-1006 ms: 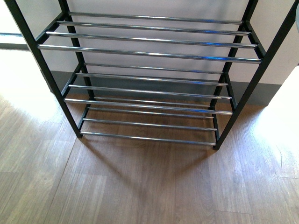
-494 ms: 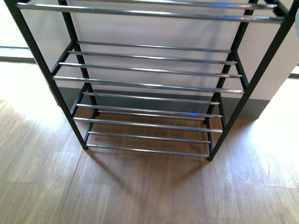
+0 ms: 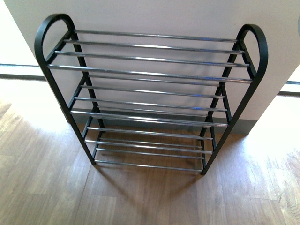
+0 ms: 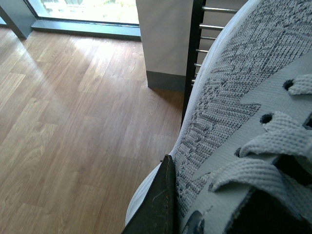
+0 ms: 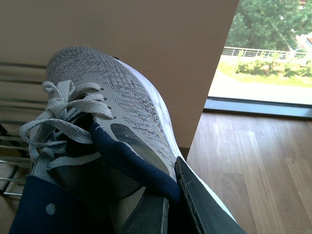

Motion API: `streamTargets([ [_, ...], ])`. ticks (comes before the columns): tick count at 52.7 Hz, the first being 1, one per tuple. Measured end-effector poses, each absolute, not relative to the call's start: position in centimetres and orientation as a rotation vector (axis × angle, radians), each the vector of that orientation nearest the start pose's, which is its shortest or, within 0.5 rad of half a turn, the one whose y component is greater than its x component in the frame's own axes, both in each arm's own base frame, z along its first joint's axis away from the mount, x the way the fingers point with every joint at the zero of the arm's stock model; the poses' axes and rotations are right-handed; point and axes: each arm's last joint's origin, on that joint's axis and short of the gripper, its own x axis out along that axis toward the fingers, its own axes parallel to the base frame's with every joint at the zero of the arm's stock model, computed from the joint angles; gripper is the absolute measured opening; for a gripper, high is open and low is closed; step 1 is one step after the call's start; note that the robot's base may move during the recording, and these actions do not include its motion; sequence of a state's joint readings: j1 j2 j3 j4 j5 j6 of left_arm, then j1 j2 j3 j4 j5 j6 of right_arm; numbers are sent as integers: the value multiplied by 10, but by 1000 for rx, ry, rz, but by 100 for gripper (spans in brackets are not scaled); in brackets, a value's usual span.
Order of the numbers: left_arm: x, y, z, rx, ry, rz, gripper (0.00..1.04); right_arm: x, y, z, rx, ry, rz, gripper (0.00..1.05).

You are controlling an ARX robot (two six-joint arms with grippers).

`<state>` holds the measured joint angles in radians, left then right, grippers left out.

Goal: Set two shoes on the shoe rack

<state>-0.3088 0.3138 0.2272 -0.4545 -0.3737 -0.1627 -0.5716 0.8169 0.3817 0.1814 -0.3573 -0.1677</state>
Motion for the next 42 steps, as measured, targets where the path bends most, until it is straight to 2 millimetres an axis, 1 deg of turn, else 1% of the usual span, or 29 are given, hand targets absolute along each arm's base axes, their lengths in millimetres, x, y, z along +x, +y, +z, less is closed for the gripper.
streamTargets([
  [33, 98, -20, 175, 20, 504, 95, 2, 155, -89, 223, -53, 246, -211, 1],
  [42, 98, -19, 175, 27, 500, 124, 2, 156, -88, 224, -52, 242, -184, 1],
])
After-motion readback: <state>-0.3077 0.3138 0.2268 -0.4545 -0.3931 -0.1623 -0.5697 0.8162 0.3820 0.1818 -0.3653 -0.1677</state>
